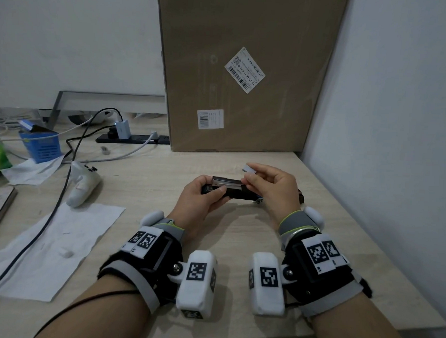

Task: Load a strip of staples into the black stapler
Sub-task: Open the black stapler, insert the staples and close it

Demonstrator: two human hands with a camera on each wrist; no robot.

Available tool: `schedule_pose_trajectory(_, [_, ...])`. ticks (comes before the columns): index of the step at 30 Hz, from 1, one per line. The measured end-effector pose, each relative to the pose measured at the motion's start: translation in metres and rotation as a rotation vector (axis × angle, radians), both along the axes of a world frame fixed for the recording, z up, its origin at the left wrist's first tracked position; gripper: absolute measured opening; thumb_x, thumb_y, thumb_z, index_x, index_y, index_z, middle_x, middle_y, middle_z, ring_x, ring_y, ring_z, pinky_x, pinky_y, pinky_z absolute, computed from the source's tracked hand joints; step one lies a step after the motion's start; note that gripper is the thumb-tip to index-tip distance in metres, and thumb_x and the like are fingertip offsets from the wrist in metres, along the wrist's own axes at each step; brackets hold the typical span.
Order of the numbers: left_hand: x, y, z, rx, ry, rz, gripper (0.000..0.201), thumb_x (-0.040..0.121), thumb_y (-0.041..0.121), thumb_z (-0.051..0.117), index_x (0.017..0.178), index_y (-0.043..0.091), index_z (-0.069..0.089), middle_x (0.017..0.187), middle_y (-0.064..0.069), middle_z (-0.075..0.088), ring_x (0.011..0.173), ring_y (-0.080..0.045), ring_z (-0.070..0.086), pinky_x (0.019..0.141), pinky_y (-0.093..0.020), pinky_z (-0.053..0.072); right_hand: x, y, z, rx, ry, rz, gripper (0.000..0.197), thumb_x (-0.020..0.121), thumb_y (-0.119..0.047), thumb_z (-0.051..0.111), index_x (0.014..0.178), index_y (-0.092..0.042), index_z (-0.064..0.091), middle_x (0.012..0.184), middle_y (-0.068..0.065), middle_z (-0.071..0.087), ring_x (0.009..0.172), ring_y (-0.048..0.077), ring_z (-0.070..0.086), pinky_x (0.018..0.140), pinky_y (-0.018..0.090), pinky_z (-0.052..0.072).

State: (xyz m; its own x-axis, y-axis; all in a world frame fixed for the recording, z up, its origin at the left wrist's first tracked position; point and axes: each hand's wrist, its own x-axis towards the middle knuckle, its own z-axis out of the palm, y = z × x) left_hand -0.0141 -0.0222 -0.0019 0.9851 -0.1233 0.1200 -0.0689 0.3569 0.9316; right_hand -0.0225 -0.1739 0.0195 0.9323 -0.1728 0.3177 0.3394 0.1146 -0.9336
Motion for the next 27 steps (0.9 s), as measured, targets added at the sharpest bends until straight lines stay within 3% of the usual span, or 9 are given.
schedule_pose_trajectory(3, [0.0015,0.0001,-0.0016,0.027,-0.003,0.004,0.013,0.087,-0.006,0.055,0.079,0.004,0.05,0.092,-0.013,0.06,0.089,-0.021,0.064,0.077,-0.022,0.058,0.0014,-0.0011,-0.0008,-0.052,0.001,-0.053,0.018,0.081,-0.005,0.066,0.091,-0.019,0.07,0.078,0.005,0.068,0.075,0.013,0.07,0.064,0.015,0.055])
schedule_pose_trajectory(6, [0.0028,0.001,-0.0044,0.04,-0.009,-0.01,0.011,0.084,-0.006,0.058,0.086,0.003,0.052,0.094,-0.015,0.06,0.093,-0.023,0.063,0.079,-0.025,0.058,0.003,-0.0032,-0.0029,-0.18,-0.047,-0.14,0.016,0.077,-0.015,0.071,0.088,-0.026,0.073,0.092,0.0,0.07,0.087,0.014,0.067,0.077,0.021,0.054])
schedule_pose_trajectory(8, [0.0026,0.0012,-0.0052,0.051,-0.017,-0.016,0.011,0.083,-0.007,0.059,0.085,0.003,0.054,0.094,-0.015,0.061,0.092,-0.023,0.063,0.08,-0.026,0.058,0.0014,-0.004,-0.0024,-0.299,-0.103,-0.196,0.016,0.076,-0.018,0.072,0.091,-0.025,0.074,0.095,-0.004,0.07,0.09,0.01,0.065,0.081,0.016,0.05])
schedule_pose_trajectory(11, [0.0015,0.0006,-0.0052,0.059,-0.031,-0.019,0.014,0.082,-0.009,0.059,0.081,0.004,0.055,0.091,-0.016,0.06,0.087,-0.022,0.063,0.079,-0.025,0.058,-0.0023,-0.002,-0.0001,-0.379,-0.156,-0.192,0.012,0.08,-0.018,0.068,0.09,-0.02,0.075,0.089,-0.009,0.072,0.087,0.002,0.065,0.078,0.007,0.046])
schedule_pose_trajectory(15, [0.0011,0.0008,-0.0053,0.071,-0.04,-0.025,0.016,0.081,-0.011,0.06,0.078,0.005,0.055,0.087,-0.014,0.061,0.083,-0.02,0.063,0.08,-0.026,0.058,0.0003,-0.0003,-0.0016,-0.472,-0.146,-0.173,0.009,0.083,-0.019,0.065,0.084,-0.021,0.073,0.083,-0.012,0.071,0.081,0.003,0.064,0.078,0.018,0.05])
schedule_pose_trajectory(17, [0.0007,0.0008,-0.0052,0.079,-0.042,-0.023,0.017,0.081,-0.011,0.06,0.078,0.005,0.055,0.085,-0.014,0.061,0.082,-0.02,0.063,0.08,-0.026,0.058,0.0012,0.0004,-0.0017,-0.499,-0.148,-0.15,0.008,0.083,-0.017,0.065,0.083,-0.021,0.072,0.081,-0.014,0.069,0.08,0.002,0.064,0.078,0.018,0.049])
schedule_pose_trajectory(20, [0.0,0.0009,-0.005,0.103,-0.045,-0.01,0.017,0.081,-0.011,0.06,0.078,0.005,0.055,0.084,-0.015,0.061,0.081,-0.021,0.063,0.079,-0.026,0.059,0.0013,0.0018,-0.0017,-0.497,-0.172,-0.127,0.006,0.081,-0.014,0.066,0.084,-0.018,0.071,0.084,-0.009,0.07,0.085,0.005,0.064,0.079,0.021,0.05])
schedule_pose_trajectory(23, [-0.0004,0.0011,-0.0051,0.147,-0.06,-0.001,0.016,0.08,-0.01,0.061,0.079,0.005,0.055,0.087,-0.018,0.059,0.084,-0.024,0.061,0.08,-0.026,0.058,0.001,0.002,-0.0022,-0.546,-0.229,-0.164,0.006,0.077,-0.014,0.07,0.082,-0.018,0.071,0.089,-0.002,0.068,0.084,0.012,0.06,0.072,0.018,0.044])
schedule_pose_trajectory(27, [-0.0014,0.0006,-0.0046,0.184,-0.073,0.009,0.015,0.08,-0.01,0.061,0.081,0.003,0.056,0.091,-0.021,0.057,0.088,-0.028,0.058,0.08,-0.026,0.058,-0.0009,0.0034,-0.0008,-0.558,-0.232,-0.136,0.008,0.077,-0.013,0.071,0.082,-0.017,0.071,0.084,-0.004,0.068,0.081,0.012,0.061,0.076,0.015,0.046])
